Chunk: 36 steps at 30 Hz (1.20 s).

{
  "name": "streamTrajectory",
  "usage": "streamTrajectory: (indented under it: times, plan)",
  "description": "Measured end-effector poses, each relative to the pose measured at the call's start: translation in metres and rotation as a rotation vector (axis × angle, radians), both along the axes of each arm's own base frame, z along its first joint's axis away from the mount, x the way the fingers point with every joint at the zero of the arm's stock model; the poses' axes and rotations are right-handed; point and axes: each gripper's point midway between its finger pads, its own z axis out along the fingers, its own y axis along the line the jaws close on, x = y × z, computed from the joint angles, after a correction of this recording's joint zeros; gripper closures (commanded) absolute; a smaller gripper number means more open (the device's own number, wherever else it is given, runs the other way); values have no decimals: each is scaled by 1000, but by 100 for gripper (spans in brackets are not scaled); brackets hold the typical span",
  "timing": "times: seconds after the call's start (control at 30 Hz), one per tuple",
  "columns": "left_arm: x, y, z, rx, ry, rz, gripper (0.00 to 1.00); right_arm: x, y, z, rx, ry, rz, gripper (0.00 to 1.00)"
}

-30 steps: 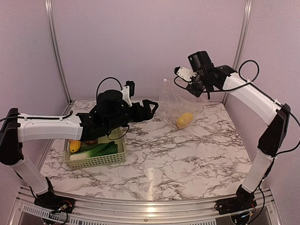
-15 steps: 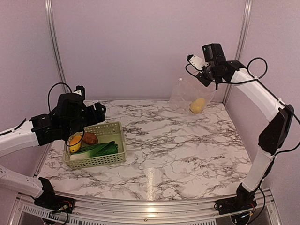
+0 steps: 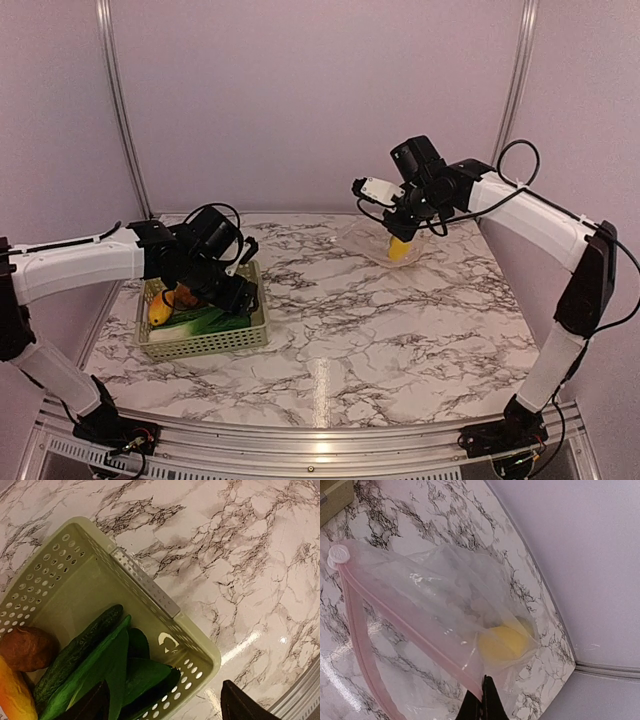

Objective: Place the food in the zip-top bag and seal the zipper
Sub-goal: Adjust the zipper food storage bag at the center of the board, then pick up the fake vegetable from the bin.

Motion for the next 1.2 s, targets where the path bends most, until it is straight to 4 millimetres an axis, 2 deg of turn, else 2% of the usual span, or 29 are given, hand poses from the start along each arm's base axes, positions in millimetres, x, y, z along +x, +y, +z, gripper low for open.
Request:
streamTrajectory:
  times: [0.2, 0.37, 0.57, 0.67, 0.83, 0.93, 1.03, 1.1, 1.2]
  plan:
    - [-2, -3, -28, 138, 95, -100, 28, -11, 21, 7, 47, 28, 57, 100]
    - [4, 2, -26, 216, 67, -144, 28, -22, 38, -2, 56, 67, 107, 100]
    - [7, 10, -29, 316, 28, -246, 28, -26, 40, -6, 62, 90, 112, 100]
    - [7, 13, -40, 376, 48, -296, 28, -26, 41, -6, 65, 93, 112, 100]
    - [7, 17, -72, 464, 119, -365, 29, -27, 42, -7, 69, 96, 115, 100]
    - [4, 20, -87, 496, 164, -399, 38, -27, 42, -7, 68, 97, 115, 100]
    - [3, 22, -94, 513, 182, -415, 58, -27, 41, -7, 68, 98, 115, 100]
    - [2, 22, -93, 518, 185, -428, 69, -27, 41, -8, 67, 98, 115, 100]
    - [4, 17, -86, 500, 182, -431, 79, -27, 41, -9, 66, 100, 115, 100]
